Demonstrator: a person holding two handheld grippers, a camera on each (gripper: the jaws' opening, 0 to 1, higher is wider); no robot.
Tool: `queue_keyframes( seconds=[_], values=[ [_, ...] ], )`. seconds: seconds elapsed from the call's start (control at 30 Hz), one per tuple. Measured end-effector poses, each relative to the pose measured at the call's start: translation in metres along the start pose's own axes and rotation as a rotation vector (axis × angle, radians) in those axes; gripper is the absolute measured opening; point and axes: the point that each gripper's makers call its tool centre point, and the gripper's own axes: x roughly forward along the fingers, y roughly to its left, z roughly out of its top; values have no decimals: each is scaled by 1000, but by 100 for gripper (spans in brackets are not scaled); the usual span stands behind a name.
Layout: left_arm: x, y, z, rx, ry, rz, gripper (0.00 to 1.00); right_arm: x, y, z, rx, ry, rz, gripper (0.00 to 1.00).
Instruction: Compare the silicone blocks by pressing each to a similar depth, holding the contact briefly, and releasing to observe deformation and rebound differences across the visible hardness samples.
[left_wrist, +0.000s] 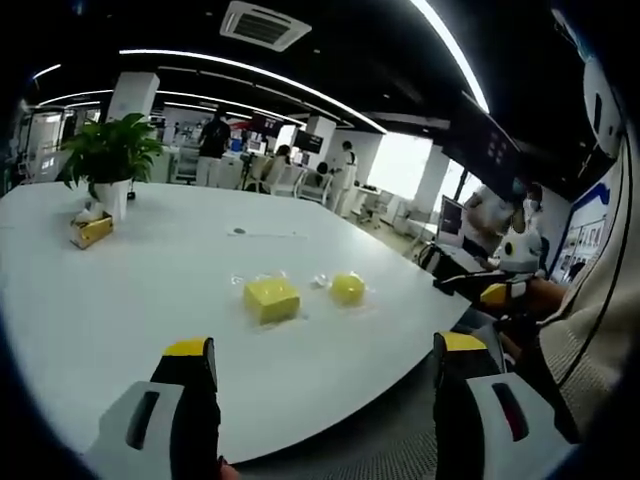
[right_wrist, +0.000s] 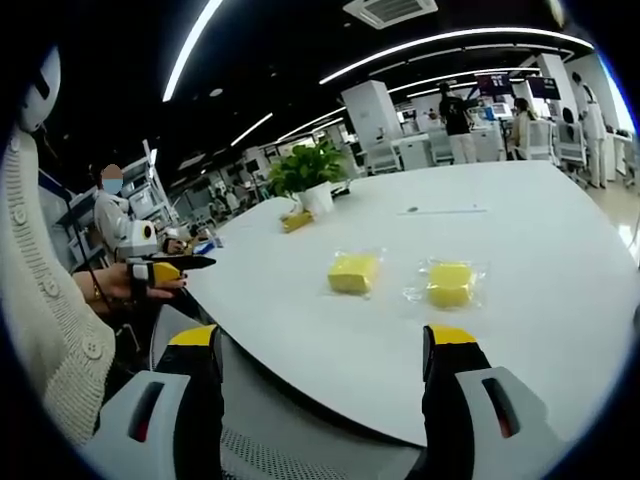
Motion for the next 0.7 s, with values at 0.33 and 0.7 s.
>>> queue_keyframes(
  seconds=[0.33,0.7],
  values=[
    [1,-1,-3,-17,8,1,89,0,0,0,0,5,1,76],
    [9,-3,-1,-34,27,-12,89,3,-2,2,3,-2,4,76]
  ],
)
